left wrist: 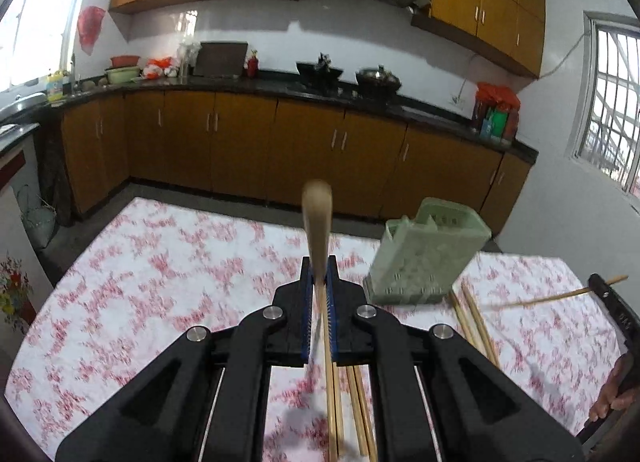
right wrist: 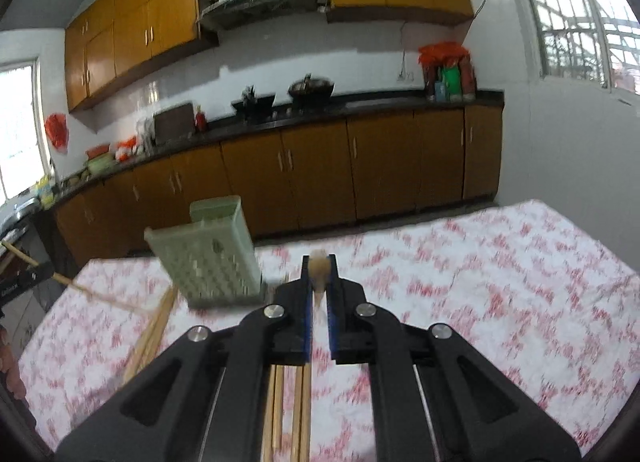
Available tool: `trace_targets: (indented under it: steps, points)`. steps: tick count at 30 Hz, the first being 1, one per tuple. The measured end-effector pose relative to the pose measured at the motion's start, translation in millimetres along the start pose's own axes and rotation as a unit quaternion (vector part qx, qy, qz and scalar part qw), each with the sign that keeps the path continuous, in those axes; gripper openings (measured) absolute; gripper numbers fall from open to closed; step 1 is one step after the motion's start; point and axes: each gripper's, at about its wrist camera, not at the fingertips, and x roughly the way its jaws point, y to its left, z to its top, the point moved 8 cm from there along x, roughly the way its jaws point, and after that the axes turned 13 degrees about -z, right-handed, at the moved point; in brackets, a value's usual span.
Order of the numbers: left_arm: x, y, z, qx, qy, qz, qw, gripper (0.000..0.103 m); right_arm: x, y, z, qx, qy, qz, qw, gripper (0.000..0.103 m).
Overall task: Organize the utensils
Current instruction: 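Lift both held chopsticks and carry them over the green utensil holder, then open both tools to drop the chopsticks into the green holder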
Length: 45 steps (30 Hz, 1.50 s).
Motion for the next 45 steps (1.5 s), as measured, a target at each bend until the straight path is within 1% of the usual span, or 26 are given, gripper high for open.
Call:
trace_targets:
  steps: [3,4,5,8,9,12,14,17,20,22,27,33,35,36,37,38,39,41,42,43,45]
  points:
    - [-7.7,-2.8,22.5,0.002,-0.026,-0.003,0.9996,0.007,-10.3,-3.0,35.1,0.028,-0.034,0.011,0.999,0.008]
    - [-11.7,-6.6,35.0,0.003,-0.041,-0.007,0.9991,0.007,-13.5,-1.6,45.4,0.035,-0.044,0.018,0.998,0.008]
    - [-15.0,-11.2,46.8,0.004,-0.055,-0.012,0.9984,0.007,-18.6,1.3,59.7,0.043,-0.058,0.028,0.997,0.008]
    - [-24.9,-27.9,78.0,0.009,-0.098,-0.027,0.9948,0.007,-31.9,10.4,87.4,0.059,-0.092,0.051,0.993,0.008]
    - [-26.9,-32.3,83.9,0.01,-0.107,-0.031,0.9937,0.007,-37.5,14.8,98.5,0.068,-0.106,0.063,0.99,0.008]
    - [-32.8,-55.5,111.9,0.016,-0.154,-0.051,0.9866,0.007,-44.8,28.4,119.7,0.089,-0.125,0.098,0.983,0.008]
    - [-27.4,-68.9,119.4,0.026,-0.163,-0.06,0.9845,0.007,-41.4,41.6,126.5,0.083,-0.127,0.111,0.982,0.008]
    - [-7.6,-84.1,114.6,0.031,-0.143,-0.08,0.986,0.007,-30.7,57.1,124.7,0.063,-0.117,0.114,0.985,0.008]
    - [12.3,-89.6,100.5,0.028,-0.119,-0.09,0.9885,0.007,-8.8,67.5,114.8,0.045,-0.089,0.11,0.989,0.008]
    - [27.9,-91.6,90.0,0.024,-0.095,-0.096,0.9905,0.007,4.4,72.6,108.8,0.039,-0.069,0.11,0.991,0.008]
    - [57.5,-89.9,79.5,0.03,-0.057,-0.085,0.9943,0.007,31.6,87.8,95.7,0.02,-0.038,0.103,0.994,0.008]
    - [73.6,-85.9,66.9,0.033,-0.026,-0.081,0.9958,0.007,49.2,100.5,81.1,0.009,-0.018,0.099,0.995,0.009]
    - [75.2,-82.8,63.8,0.026,-0.02,-0.085,0.9958,0.007,50.8,101.0,79.2,0.008,-0.017,0.097,0.995,0.011]
    - [74.9,-80.9,64.0,0.022,-0.021,-0.086,0.9958,0.007,50.8,101.7,79.2,0.007,-0.018,0.097,0.995,0.018]
    - [73.2,-80.3,64.0,0.02,-0.022,-0.086,0.9958,0.007,49.7,101.4,79.5,0.006,-0.021,0.095,0.995,0.023]
    - [71.8,-79.5,64.1,0.019,-0.022,-0.088,0.9957,0.008,47.9,100.8,80.8,0.005,-0.028,0.093,0.995,0.031]
    - [71.8,-78.3,63.5,0.018,-0.022,-0.089,0.9956,0.011,45.8,100.4,82.4,0.004,-0.034,0.092,0.995,0.036]
    - [68.9,-75.4,67.6,0.014,-0.027,-0.091,0.9954,0.024,40.0,99.4,85.5,0.002,-0.047,0.089,0.995,0.041]
    - [64.9,-73.7,69.3,0.012,-0.034,-0.09,0.9953,0.039,37.3,98.5,86.4,0.003,-0.052,0.088,0.995,0.043]
    - [62.5,-73.5,70.5,0.011,-0.041,-0.09,0.9951,0.046,34.4,96.9,87.6,0.005,-0.057,0.087,0.995,0.045]
    - [59.3,-76.2,72.6,0.011,-0.05,-0.09,0.9946,0.05,26.0,90.7,90.5,0.011,-0.072,0.082,0.994,0.047]
